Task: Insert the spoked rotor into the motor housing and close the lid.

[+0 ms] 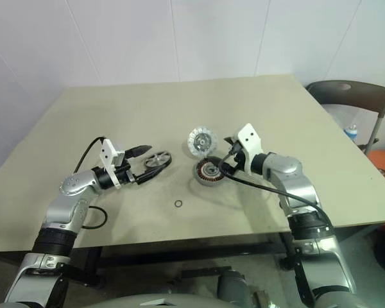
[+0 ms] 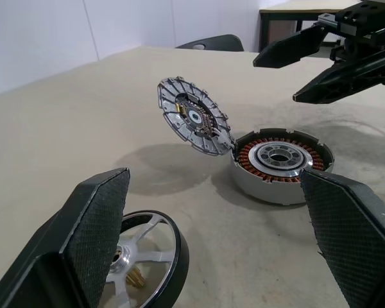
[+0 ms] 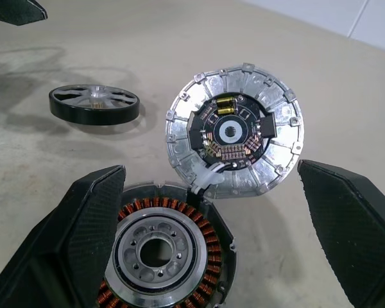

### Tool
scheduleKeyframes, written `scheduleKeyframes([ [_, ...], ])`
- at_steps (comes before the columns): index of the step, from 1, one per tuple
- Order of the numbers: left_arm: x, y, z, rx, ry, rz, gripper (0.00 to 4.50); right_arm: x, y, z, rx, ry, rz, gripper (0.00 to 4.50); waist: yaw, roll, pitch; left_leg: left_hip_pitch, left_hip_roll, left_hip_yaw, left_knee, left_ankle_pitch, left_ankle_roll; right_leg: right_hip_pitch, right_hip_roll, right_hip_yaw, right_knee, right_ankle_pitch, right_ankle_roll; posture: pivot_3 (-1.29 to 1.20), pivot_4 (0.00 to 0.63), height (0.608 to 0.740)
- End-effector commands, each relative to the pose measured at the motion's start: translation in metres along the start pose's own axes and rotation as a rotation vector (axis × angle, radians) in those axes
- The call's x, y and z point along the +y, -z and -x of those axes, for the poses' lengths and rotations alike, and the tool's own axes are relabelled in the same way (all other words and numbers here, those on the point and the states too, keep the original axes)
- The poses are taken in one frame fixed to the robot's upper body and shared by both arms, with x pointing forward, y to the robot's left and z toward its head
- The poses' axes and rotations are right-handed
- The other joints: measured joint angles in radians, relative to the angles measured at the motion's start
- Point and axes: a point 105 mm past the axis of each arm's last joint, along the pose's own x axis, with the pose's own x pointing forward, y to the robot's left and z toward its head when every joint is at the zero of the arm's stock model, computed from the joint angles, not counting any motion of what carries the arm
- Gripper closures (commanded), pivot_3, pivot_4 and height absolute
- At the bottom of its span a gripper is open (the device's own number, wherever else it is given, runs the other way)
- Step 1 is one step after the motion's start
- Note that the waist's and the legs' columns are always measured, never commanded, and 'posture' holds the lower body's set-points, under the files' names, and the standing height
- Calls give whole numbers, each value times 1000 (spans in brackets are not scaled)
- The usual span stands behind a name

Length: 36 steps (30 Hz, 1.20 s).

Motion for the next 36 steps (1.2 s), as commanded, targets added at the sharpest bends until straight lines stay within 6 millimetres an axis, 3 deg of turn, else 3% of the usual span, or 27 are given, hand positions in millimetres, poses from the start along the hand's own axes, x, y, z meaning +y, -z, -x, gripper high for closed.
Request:
scheduleKeyframes([
  [1,1,-15,2,-35,0,-43,15,0,-12,1,-26,-27,29,0,0,0,0,0,0,0,0,0,0,0,0,0,0,0,0,0,0,740],
  [17,2,-16,3,-34,0,-45,15,12,-8,6,1,-120,43,0,0,0,0,0,1,2,0,0,0,0,1,1,0,1,0,0,0,740],
  [26,2,-16,2,-33,-4,-46,15,27,-24,3,58,-231,159,0,0,0,0,0,2,4,0,0,0,-1,3,3,0,2,-1,0,0,740],
  [30,1,-15,1,-33,-6,-49,15,36,-19,-3,146,-289,240,0,0,-1,0,0,3,5,0,0,0,-2,3,4,0,2,0,0,0,740],
  [36,0,-15,0,-38,-11,-50,15,41,6,-11,278,-328,322,0,0,-1,0,0,3,6,0,0,0,-3,3,4,-1,2,0,0,0,740],
])
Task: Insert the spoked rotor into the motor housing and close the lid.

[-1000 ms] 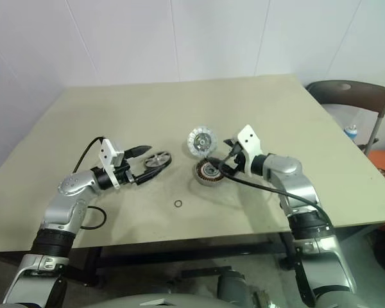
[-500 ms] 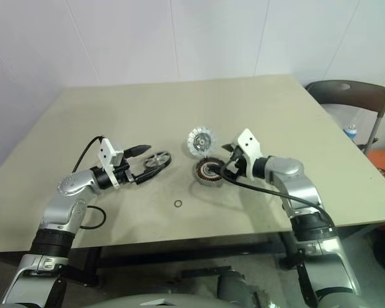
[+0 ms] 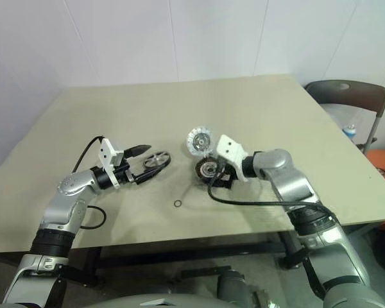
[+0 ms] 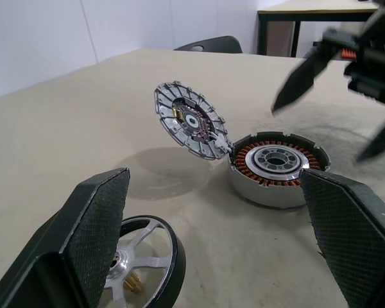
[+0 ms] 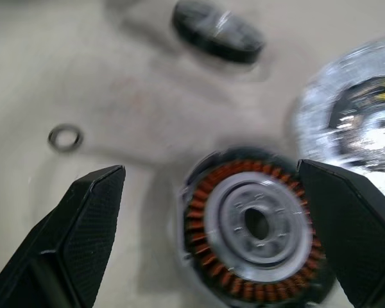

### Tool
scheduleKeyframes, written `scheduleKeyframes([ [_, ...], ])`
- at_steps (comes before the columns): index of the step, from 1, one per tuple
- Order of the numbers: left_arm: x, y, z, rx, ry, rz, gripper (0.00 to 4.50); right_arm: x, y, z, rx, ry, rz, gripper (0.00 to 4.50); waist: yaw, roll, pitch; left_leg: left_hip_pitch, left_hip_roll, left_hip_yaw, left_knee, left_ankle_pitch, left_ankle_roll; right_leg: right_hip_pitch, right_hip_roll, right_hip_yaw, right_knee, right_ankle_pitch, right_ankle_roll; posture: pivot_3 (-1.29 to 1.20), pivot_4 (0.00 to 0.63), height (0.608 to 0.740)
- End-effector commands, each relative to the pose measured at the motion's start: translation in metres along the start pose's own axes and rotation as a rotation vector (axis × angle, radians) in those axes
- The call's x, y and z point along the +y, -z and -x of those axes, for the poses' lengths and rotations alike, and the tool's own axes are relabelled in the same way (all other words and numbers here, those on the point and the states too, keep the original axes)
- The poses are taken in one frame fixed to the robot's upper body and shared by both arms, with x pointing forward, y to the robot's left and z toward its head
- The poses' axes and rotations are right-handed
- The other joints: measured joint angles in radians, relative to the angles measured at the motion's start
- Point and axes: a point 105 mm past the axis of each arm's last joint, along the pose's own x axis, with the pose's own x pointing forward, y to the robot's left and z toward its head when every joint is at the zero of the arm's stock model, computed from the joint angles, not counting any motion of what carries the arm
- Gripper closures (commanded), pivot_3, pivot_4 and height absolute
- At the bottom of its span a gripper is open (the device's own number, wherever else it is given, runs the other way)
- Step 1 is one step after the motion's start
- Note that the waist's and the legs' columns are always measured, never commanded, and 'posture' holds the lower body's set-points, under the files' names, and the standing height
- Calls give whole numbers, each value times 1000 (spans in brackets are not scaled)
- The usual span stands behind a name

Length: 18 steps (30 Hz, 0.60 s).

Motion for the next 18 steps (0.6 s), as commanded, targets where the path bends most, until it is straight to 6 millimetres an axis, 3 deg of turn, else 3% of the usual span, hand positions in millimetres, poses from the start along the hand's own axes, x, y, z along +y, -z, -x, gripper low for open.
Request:
scheduleKeyframes([
  [1,1,-11,0,-32,-2,-42,15,-4,1,-3,50,9,74,0,0,0,0,0,0,0,0,0,0,0,0,0,0,0,0,0,0,740],
  [4,3,-9,1,-31,-8,-41,15,-4,8,-7,85,4,92,0,0,0,0,-1,0,1,0,0,0,-1,0,1,0,0,0,0,0,740],
  [7,3,-7,2,-30,-11,-41,0,-4,13,-10,105,13,109,579,0,0,0,-1,0,2,0,0,0,-3,0,2,0,1,-1,0,0,740],
  [13,3,-3,2,-32,-17,-38,0,-10,19,-13,113,51,116,2604,-1,-2,-1,-1,1,4,0,0,0,-4,1,4,0,2,-1,0,0,740],
  [18,3,-2,2,-35,-17,-39,0,-13,16,-14,93,76,111,2736,-1,-3,-1,0,2,7,1,1,-1,-3,3,6,0,5,-2,0,0,740],
])
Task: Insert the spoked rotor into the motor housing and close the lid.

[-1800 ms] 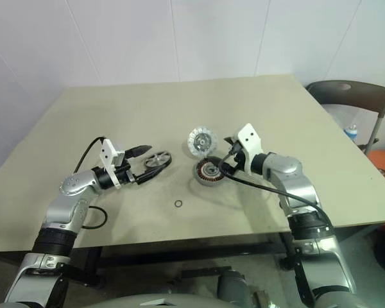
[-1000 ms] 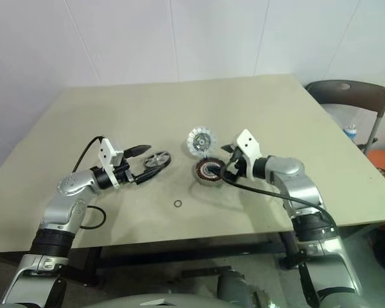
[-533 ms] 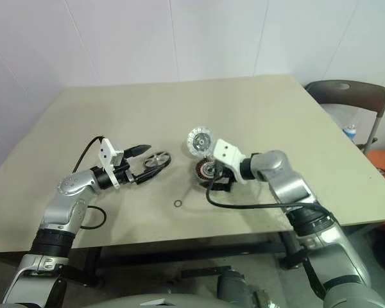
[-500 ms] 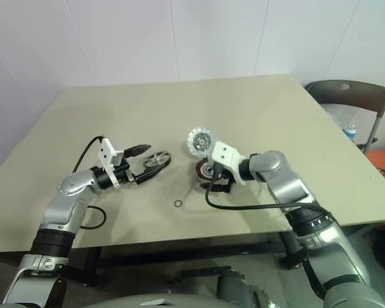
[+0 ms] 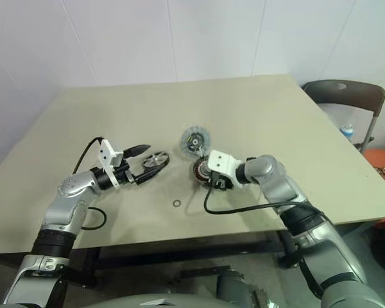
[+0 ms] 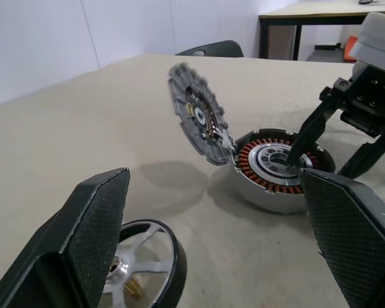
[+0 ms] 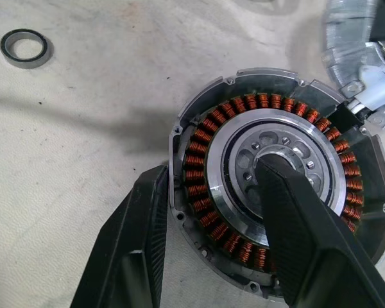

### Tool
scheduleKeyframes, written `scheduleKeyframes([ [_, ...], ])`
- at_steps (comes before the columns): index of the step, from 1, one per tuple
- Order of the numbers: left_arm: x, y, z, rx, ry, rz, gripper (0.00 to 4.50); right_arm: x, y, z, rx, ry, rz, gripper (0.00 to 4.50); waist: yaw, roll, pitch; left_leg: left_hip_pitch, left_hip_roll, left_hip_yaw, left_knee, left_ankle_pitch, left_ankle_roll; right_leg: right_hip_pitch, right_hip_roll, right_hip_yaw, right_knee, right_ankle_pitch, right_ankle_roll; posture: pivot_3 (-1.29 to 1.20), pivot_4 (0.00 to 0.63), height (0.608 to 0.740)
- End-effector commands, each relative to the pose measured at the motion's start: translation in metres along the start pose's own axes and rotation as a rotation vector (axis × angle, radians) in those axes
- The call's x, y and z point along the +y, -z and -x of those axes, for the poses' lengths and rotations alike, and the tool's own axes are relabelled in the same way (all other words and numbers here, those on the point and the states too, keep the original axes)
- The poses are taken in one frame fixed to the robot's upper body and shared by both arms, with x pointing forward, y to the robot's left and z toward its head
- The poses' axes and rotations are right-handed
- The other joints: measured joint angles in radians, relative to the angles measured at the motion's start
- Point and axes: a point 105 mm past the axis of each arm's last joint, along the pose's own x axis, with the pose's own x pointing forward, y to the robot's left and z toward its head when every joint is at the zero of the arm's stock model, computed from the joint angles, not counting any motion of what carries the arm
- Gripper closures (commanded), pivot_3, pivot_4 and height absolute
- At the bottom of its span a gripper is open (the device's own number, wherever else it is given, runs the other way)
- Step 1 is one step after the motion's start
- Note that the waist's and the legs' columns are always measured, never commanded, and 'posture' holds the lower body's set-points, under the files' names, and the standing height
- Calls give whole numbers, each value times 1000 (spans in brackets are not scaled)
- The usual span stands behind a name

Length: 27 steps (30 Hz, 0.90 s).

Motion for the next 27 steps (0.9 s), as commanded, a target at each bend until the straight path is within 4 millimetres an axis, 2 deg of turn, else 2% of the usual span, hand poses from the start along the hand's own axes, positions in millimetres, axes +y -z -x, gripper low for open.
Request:
scheduleKeyframes([
  [1,1,-9,0,-29,-4,-33,0,-12,-8,4,-24,54,13,2736,0,0,0,0,0,0,0,0,0,0,0,0,0,0,0,0,0,740],
  [9,-1,-16,-3,-35,-1,-40,0,-14,-11,6,-39,57,10,2736,0,0,0,0,2,0,0,1,-1,0,2,0,0,1,-1,0,0,740],
  [13,-1,-17,-3,-28,-5,-40,0,-7,-27,12,-123,-3,-48,2736,1,-1,0,0,2,0,0,1,-1,-1,2,0,0,2,-1,0,0,740],
  [20,1,-11,-2,-15,-15,-35,0,11,-41,24,-158,-113,-72,2736,1,-1,0,-3,2,1,-1,1,-1,-4,2,0,-3,2,-2,0,0,740],
  [27,1,-10,-2,-14,-17,-37,0,25,-31,27,-83,-154,-61,2736,2,-1,0,-4,2,1,0,0,-1,-2,3,0,-8,5,-1,0,0,740],
])
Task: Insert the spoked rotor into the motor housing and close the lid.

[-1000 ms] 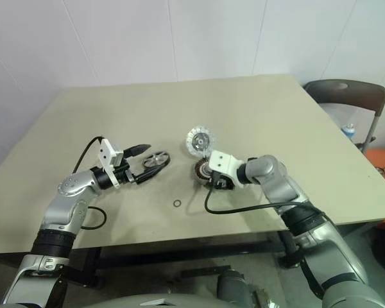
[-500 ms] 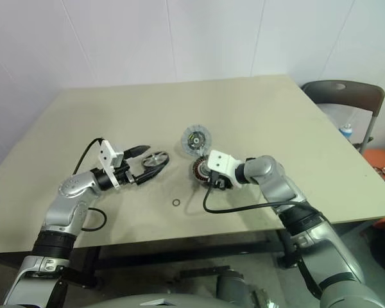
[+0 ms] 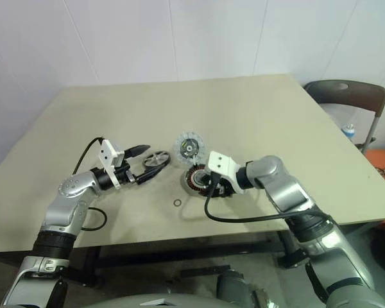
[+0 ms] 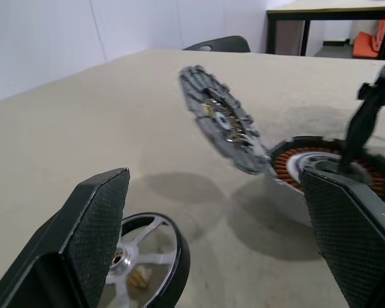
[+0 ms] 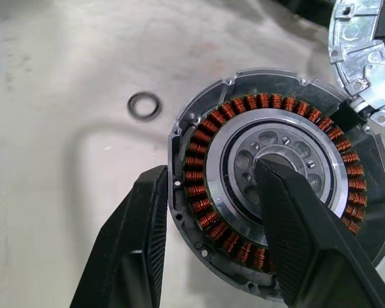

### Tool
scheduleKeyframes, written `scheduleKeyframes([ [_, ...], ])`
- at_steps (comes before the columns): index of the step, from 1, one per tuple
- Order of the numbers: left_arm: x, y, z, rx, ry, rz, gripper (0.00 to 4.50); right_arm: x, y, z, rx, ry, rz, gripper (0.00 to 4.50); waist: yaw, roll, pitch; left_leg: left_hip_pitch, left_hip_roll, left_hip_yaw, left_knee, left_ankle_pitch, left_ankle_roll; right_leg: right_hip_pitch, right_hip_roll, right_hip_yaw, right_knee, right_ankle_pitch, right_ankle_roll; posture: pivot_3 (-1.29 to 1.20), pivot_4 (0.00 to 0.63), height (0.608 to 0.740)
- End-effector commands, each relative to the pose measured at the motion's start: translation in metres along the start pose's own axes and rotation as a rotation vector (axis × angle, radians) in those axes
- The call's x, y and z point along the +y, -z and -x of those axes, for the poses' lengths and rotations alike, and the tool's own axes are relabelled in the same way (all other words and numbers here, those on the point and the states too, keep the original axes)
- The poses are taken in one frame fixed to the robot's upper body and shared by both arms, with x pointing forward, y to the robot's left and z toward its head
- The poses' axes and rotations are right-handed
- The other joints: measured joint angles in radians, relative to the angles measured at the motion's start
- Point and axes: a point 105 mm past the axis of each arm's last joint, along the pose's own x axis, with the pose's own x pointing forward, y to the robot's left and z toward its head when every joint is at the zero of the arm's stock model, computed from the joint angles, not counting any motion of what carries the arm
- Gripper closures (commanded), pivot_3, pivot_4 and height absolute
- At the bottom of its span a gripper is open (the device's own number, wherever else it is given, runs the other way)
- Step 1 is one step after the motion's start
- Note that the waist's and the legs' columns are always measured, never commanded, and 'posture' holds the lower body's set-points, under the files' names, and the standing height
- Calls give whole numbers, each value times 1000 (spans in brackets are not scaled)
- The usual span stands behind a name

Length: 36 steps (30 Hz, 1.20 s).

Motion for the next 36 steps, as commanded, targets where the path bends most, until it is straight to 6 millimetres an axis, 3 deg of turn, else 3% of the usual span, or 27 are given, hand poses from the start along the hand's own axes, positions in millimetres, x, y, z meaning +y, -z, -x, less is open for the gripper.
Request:
scheduleKeyframes([
  [1,1,-8,-1,-26,1,-31,0,0,-10,8,-2,19,59,2736,0,0,0,0,1,0,0,0,0,0,1,0,-2,1,0,0,0,740],
  [5,2,-9,-1,-25,1,-33,0,0,4,8,46,29,50,2736,-1,0,0,-2,3,1,0,0,0,0,3,0,-6,4,0,0,0,740],
  [17,5,-9,0,-22,-3,-41,0,1,12,6,57,30,16,2736,0,0,0,-1,3,2,0,0,0,1,4,0,-7,5,-1,0,0,740],
  [18,5,-9,0,-21,-3,-42,0,0,11,6,55,32,14,2028,0,0,0,-1,3,2,0,0,0,1,4,0,-7,5,-1,0,0,740],
  [24,5,-4,2,-17,-3,-40,0,-7,5,8,23,57,17,30,-1,0,0,0,4,2,0,0,0,2,4,0,-7,5,-1,0,0,740],
  [29,4,-1,2,-17,0,-34,0,-10,-18,13,-100,53,-13,30,-2,0,0,0,4,2,0,0,0,3,4,0,-7,6,-1,0,0,740],
  [32,0,0,3,-19,25,-12,0,-13,-22,14,-119,63,-18,30,-1,0,0,0,4,2,0,0,0,3,4,0,-7,6,-1,0,0,740],
  [36,-23,9,11,21,140,50,0,-20,-25,18,-154,94,-41,30,-2,0,0,0,4,3,0,0,0,2,4,0,-7,6,-1,0,0,740],
])
